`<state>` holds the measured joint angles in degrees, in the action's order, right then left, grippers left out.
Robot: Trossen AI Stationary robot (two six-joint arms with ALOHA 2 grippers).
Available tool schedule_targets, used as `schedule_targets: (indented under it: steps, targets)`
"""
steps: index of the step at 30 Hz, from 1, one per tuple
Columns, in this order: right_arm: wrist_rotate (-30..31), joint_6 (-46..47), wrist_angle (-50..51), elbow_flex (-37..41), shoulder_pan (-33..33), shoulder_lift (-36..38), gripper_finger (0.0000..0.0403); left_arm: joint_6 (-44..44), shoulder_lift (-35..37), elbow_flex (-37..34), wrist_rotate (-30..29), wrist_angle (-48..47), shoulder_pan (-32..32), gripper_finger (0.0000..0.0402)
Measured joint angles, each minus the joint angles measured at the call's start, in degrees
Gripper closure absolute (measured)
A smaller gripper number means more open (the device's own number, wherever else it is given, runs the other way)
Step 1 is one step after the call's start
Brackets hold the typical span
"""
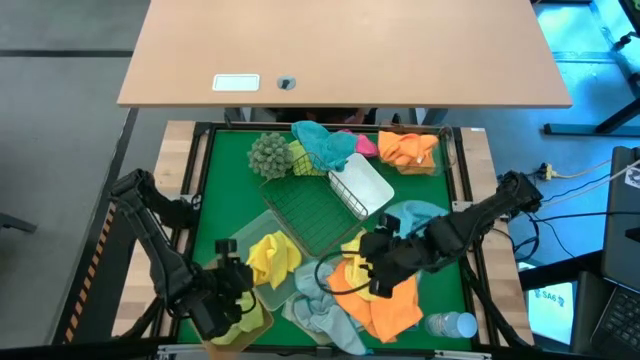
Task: Sort microfiber towel by color & place in baskets
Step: Put the yellow towel into the gray bin
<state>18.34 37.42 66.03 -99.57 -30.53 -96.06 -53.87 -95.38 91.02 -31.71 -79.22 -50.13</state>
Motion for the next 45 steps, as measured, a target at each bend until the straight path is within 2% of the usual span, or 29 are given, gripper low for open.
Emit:
schedule_targets:
  steps: [7, 11, 17, 23, 27, 45]
  targets:
    - [0.8, 4.2, 3.9, 0.0, 0.5, -6.9, 0.0180, 5.3, 0.0, 0.0, -5.6, 9.3, 0.1, 0.0289]
    - [1.7, 5.0, 8.9, 0.0, 1.1, -10.8, 0.0180, 7.8, 0.0, 0.0, -5.9, 13.2, 0.1, 0.0289]
    - [4.3, 7.6, 13.9, 0.0, 1.4, -14.1, 0.0180, 7.7, 0.0, 0.0, -6.6, 13.7, -0.3, 0.0289]
    - [4.6, 11.5, 13.2, 0.3, 1.4, -14.1, 0.0180, 7.6, 0.0, 0.0, -6.6, 13.8, -0.6, 0.0289]
    - [3.9, 15.2, 11.5, 3.4, 1.3, -14.1, 0.0180, 7.6, 0.0, 0.0, -6.6, 13.7, -0.6, 0.0289]
    - [2.4, 14.8, -0.4, 17.1, 1.4, -14.1, 0.0180, 7.5, -0.1, 0.0, -6.2, 14.0, -0.6, 0.0289]
